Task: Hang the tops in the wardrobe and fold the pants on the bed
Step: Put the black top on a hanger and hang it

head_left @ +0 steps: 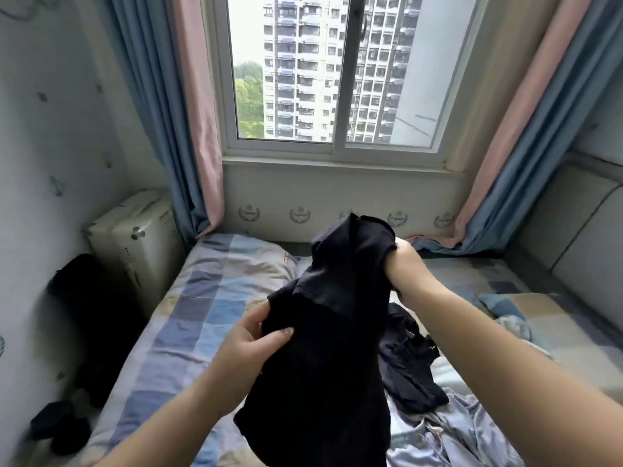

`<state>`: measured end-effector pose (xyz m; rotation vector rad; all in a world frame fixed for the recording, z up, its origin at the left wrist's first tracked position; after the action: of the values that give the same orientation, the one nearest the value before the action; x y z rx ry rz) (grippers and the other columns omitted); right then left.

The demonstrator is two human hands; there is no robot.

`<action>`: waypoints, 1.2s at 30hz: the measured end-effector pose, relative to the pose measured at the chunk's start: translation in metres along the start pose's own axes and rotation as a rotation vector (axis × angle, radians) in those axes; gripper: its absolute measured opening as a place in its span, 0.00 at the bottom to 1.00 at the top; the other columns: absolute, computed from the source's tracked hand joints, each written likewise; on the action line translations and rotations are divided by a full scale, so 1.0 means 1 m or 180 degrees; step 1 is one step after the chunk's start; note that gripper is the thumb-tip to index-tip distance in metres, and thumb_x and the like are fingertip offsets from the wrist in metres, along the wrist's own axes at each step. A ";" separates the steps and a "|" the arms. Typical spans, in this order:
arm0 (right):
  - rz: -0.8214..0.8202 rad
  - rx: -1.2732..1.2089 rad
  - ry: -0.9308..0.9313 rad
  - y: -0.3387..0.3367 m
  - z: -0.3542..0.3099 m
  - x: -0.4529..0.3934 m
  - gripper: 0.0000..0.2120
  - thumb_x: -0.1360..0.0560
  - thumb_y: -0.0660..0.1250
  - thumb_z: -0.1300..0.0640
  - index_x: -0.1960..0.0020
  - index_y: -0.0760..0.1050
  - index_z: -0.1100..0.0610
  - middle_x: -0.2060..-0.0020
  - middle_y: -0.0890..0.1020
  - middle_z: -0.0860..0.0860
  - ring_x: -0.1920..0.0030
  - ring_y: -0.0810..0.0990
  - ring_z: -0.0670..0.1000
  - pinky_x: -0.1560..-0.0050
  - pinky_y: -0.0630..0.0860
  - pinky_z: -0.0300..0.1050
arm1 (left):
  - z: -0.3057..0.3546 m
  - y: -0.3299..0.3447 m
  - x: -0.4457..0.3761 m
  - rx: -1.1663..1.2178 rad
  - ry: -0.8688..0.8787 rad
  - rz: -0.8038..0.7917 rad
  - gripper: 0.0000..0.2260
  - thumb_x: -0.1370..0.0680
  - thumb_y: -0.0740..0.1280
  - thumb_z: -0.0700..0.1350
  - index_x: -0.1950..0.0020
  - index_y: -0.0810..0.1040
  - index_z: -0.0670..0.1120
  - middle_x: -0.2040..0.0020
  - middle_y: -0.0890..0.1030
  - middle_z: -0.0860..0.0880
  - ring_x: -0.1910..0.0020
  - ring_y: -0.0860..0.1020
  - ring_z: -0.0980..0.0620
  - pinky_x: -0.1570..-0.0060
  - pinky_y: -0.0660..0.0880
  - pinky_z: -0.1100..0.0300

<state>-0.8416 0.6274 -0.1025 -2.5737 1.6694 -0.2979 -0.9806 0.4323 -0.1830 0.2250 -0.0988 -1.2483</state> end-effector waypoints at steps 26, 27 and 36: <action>0.0361 0.3228 -0.1438 -0.093 -0.022 0.301 0.12 0.26 0.71 0.57 0.43 0.79 0.51 0.47 0.81 0.41 0.45 0.77 0.39 0.41 0.70 0.35 | 0.076 0.140 0.035 -0.2226 0.1057 -0.3862 0.16 0.28 0.74 0.45 0.50 0.79 0.67 0.49 0.80 0.63 0.49 0.79 0.61 0.45 0.74 0.64; 0.0520 0.3245 -0.1267 -0.110 -0.020 0.323 0.09 0.26 0.71 0.57 0.47 0.79 0.51 0.50 0.81 0.40 0.48 0.78 0.40 0.43 0.71 0.37 | 0.071 0.154 0.041 -0.2424 0.1099 -0.4062 0.17 0.28 0.74 0.46 0.49 0.78 0.68 0.48 0.79 0.65 0.48 0.78 0.63 0.45 0.73 0.67; 0.1449 0.3419 -0.0096 -0.242 0.013 0.519 0.10 0.27 0.71 0.56 0.59 0.76 0.40 0.57 0.80 0.36 0.51 0.77 0.38 0.48 0.69 0.32 | 0.023 0.312 0.114 -0.3567 0.2206 -0.4890 0.06 0.28 0.69 0.59 0.53 0.77 0.66 0.55 0.81 0.63 0.54 0.78 0.64 0.48 0.75 0.59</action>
<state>-0.4172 0.2544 -0.0110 -1.3841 1.4215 -0.8231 -0.6594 0.4149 -0.0965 -0.3608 1.6137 -2.3982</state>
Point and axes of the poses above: each hand's wrist, its own x-axis away from the middle knuckle, its own y-axis out of the palm, z = x × y, the point moved 2 cm from there along -x, towards the middle knuckle
